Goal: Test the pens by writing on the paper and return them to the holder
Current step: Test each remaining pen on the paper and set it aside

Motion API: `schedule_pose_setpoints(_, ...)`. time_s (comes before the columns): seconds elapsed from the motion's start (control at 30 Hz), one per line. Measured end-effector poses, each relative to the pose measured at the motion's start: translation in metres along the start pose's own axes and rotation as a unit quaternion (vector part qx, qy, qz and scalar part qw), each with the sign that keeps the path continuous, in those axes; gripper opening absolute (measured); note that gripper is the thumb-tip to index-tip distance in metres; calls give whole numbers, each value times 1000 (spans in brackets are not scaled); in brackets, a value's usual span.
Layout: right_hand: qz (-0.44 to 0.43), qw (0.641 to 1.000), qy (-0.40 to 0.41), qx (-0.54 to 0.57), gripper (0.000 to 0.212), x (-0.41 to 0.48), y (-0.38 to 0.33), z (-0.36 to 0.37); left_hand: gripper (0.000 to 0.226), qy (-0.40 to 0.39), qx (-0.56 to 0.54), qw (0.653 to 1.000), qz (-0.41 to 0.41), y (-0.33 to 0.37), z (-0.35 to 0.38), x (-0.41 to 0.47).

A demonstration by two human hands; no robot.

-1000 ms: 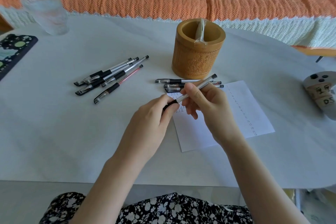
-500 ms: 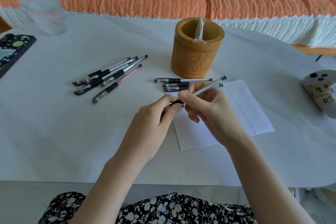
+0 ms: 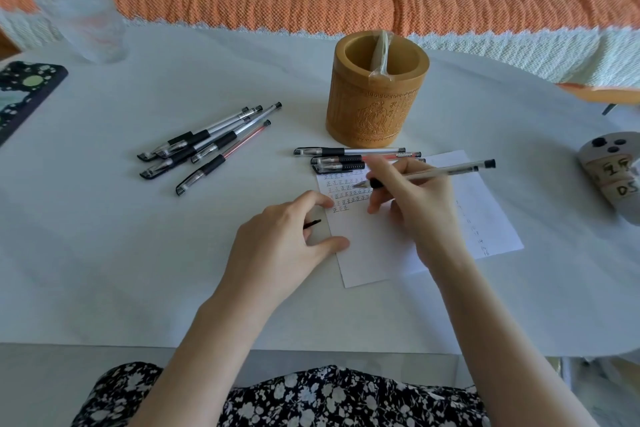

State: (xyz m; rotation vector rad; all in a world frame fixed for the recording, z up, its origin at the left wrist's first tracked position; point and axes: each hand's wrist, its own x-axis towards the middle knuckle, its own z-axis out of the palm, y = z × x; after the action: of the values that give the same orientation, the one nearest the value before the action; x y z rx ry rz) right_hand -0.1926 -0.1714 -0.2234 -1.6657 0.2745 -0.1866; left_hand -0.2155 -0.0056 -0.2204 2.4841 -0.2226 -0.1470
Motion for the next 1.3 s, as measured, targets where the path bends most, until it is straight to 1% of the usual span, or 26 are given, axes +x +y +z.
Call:
schedule_pose_setpoints(0.07, -18, 998, 29, -45, 43, 0, 4, 6, 42, -1, 5, 1000, -3, 1, 0, 0)
schedule_pose_setpoints(0.13, -36, 996, 52, -67, 47, -1, 6, 10, 43, -2, 6, 1000, -5, 1, 0, -1)
schedule_pose_setpoints(0.33, -77, 987, 88, -107, 39, -1, 13, 16, 44, -2, 9, 1000, -8, 1, 0, 0)
schedule_pose_setpoints(0.57, -90, 985, 97, -113, 36, -3, 15, 21, 43, -5, 13, 1000, -7, -1, 2, 0)
schedule_pose_setpoints(0.73, -95, 984, 86, -121, 37, -4, 16, 21, 43, -7, 12, 1000, -10, -1, 2, 0)
schedule_pose_setpoints(1.1, -108, 981, 80, -138, 40, -3, 18, 21, 42, -10, 19, 1000, -14, -1, 2, 1)
schedule_pose_setpoints(1.3, -105, 981, 92, -134, 43, -2, 19, 21, 42, -15, 13, 1000, -20, 0, 2, 1)
